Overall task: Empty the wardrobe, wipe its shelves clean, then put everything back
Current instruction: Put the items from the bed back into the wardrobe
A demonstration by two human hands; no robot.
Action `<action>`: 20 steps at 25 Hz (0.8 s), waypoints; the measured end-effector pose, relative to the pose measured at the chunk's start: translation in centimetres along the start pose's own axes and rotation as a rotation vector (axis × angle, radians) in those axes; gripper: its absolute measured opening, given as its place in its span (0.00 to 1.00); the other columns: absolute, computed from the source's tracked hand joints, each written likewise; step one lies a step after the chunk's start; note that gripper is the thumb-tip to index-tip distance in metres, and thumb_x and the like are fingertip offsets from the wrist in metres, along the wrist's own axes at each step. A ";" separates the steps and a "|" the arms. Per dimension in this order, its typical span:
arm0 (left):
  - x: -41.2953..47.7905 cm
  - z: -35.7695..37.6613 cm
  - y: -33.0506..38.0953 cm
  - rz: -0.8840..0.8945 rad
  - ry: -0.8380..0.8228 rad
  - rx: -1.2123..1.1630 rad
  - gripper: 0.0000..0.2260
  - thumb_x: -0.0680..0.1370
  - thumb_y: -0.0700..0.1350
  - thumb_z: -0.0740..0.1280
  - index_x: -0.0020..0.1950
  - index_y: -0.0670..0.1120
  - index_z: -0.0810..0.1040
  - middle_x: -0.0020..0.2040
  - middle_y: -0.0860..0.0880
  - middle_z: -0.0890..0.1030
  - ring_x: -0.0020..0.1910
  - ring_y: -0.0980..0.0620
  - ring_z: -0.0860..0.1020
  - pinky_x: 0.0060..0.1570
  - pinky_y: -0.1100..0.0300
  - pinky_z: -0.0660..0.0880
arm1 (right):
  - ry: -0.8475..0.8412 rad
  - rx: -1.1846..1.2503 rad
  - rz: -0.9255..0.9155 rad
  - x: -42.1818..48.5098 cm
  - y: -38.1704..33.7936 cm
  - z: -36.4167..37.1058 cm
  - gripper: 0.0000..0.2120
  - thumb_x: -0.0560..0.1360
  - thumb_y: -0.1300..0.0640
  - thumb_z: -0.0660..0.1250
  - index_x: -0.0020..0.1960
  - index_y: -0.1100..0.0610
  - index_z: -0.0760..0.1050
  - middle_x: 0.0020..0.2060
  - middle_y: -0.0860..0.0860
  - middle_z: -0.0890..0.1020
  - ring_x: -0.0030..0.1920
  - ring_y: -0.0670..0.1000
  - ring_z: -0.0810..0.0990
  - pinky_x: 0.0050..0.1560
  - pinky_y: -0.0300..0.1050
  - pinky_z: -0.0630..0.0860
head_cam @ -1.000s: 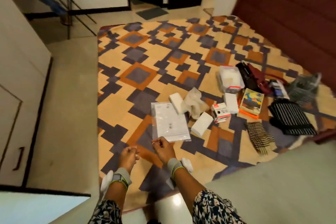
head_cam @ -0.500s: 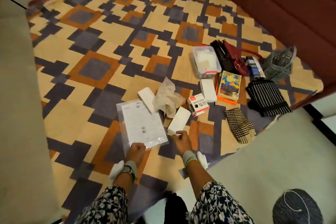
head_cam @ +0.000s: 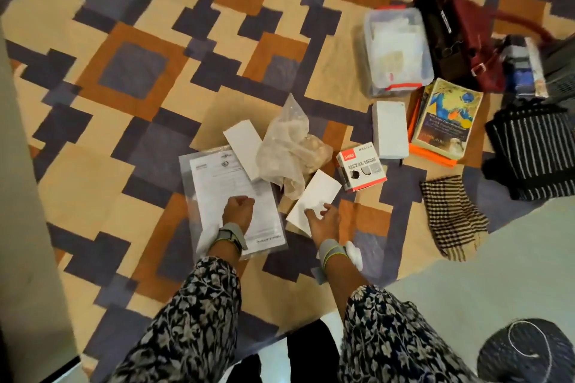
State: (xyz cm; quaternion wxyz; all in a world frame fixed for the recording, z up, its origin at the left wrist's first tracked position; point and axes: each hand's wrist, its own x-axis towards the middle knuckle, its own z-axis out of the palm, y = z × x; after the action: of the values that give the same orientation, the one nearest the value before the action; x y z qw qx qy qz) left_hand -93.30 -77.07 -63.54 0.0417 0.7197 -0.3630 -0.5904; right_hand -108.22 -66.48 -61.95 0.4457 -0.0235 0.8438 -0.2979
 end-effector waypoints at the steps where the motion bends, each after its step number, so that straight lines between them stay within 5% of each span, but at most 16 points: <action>1: 0.3 -0.3 0.6 0.005 0.007 -0.003 0.18 0.77 0.48 0.65 0.63 0.40 0.71 0.63 0.36 0.74 0.62 0.36 0.73 0.63 0.43 0.71 | 0.021 0.019 -0.001 -0.3 -0.5 0.1 0.30 0.74 0.52 0.70 0.71 0.58 0.61 0.68 0.58 0.65 0.67 0.60 0.68 0.66 0.51 0.68; 10: 9.7 3.8 1.5 -0.100 0.055 -0.159 0.31 0.74 0.54 0.67 0.72 0.44 0.61 0.67 0.43 0.72 0.65 0.41 0.72 0.66 0.44 0.69 | 0.066 -0.150 0.198 7.3 1.3 1.1 0.47 0.72 0.44 0.70 0.76 0.59 0.44 0.76 0.57 0.51 0.75 0.59 0.52 0.73 0.53 0.52; 13: 11.5 5.1 2.0 -0.045 0.081 -0.107 0.23 0.77 0.46 0.66 0.69 0.40 0.66 0.65 0.39 0.74 0.65 0.38 0.72 0.61 0.48 0.71 | 0.063 -0.168 0.177 8.5 1.6 1.1 0.48 0.70 0.42 0.71 0.76 0.58 0.46 0.75 0.57 0.55 0.74 0.60 0.55 0.72 0.53 0.55; 17: 14.3 4.9 1.2 0.022 0.171 -0.079 0.41 0.59 0.61 0.69 0.65 0.37 0.72 0.61 0.38 0.78 0.61 0.40 0.76 0.61 0.44 0.73 | 0.012 -0.200 0.205 9.3 1.8 1.2 0.45 0.68 0.40 0.72 0.74 0.59 0.55 0.71 0.55 0.63 0.71 0.58 0.63 0.67 0.50 0.62; 20: 14.6 5.4 2.2 0.003 0.126 -0.068 0.39 0.62 0.56 0.71 0.66 0.33 0.70 0.63 0.35 0.75 0.62 0.38 0.74 0.62 0.45 0.71 | -0.023 -0.246 0.198 9.7 2.0 1.2 0.42 0.67 0.35 0.70 0.71 0.59 0.62 0.68 0.55 0.68 0.68 0.57 0.67 0.66 0.49 0.64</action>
State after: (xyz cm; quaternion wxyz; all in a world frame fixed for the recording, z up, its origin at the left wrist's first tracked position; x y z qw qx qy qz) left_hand -98.53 -85.01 -76.02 0.0898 0.7532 -0.3404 -0.5557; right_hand -112.69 -68.40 -70.63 0.4761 0.0017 0.8671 -0.1467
